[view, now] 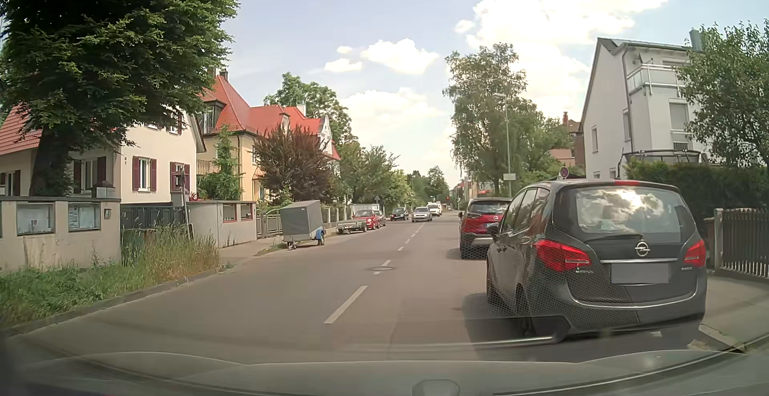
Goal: Follow the waypoints while adhering to traffic rules and regulations
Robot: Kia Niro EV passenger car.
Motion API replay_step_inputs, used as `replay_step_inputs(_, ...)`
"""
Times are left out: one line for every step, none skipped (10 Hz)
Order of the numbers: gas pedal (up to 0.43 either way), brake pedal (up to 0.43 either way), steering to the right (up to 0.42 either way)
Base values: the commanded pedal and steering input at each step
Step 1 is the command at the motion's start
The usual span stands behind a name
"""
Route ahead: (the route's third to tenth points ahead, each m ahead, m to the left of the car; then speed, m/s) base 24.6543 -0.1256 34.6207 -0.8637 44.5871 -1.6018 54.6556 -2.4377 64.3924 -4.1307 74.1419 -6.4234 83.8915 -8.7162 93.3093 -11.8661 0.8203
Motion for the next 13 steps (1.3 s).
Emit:
replay_step_inputs(0.0, 0.238, -0.043)
replay_step_inputs(0.0, 0.238, -0.043)
replay_step_inputs(0.0, 0.238, -0.043)
replay_step_inputs(0.0, 0.238, -0.043)
replay_step_inputs(0.0, 0.238, -0.043)
replay_step_inputs(0.0, 0.238, -0.043)
replay_step_inputs(0.0, 0.238, -0.043)
replay_step_inputs(0.0, 0.232, -0.043)
replay_step_inputs(0.0, 0.226, -0.043)
replay_step_inputs(0.0, 0.226, -0.043)
replay_step_inputs(0.0, 0.226, -0.043)
replay_step_inputs(0.0, 0.226, -0.043)
replay_step_inputs(0.0, 0.226, -0.042)
